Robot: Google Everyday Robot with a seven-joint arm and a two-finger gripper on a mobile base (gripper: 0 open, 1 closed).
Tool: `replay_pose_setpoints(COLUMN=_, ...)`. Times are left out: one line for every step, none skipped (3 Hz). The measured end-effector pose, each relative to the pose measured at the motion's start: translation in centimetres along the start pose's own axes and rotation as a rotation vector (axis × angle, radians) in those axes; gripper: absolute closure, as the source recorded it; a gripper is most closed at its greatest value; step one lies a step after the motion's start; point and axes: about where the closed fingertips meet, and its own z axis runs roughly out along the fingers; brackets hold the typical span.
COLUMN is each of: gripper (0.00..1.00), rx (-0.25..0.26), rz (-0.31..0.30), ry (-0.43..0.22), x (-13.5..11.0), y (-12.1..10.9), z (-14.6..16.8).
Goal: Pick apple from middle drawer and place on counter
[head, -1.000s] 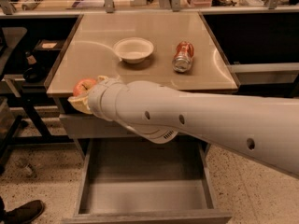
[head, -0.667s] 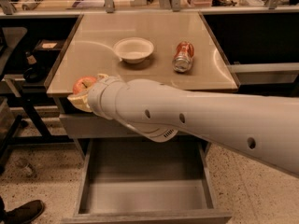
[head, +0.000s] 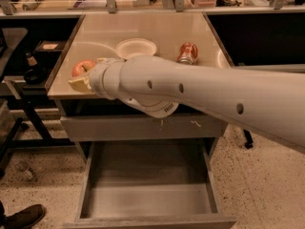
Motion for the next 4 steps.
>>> replay_pose_setpoints(gripper=1.0, rx=-0.028, rz=0.016, ry=0.017, x=0.4, y=-1.8, z=2.1)
replay_pose_setpoints(gripper=1.0, rx=-0.067, rz=0.029, ry=0.057, x=1.6, y=-3.1, z=4.5)
replay_pose_setpoints(gripper=1.0, rx=-0.109, rz=0.031, ry=0.094, x=2.0, y=-4.3, z=6.7)
replay_pose_setpoints(gripper=1.0, rx=-0.134, rz=0.025, ry=0.102, x=1.7, y=-5.1, z=8.5)
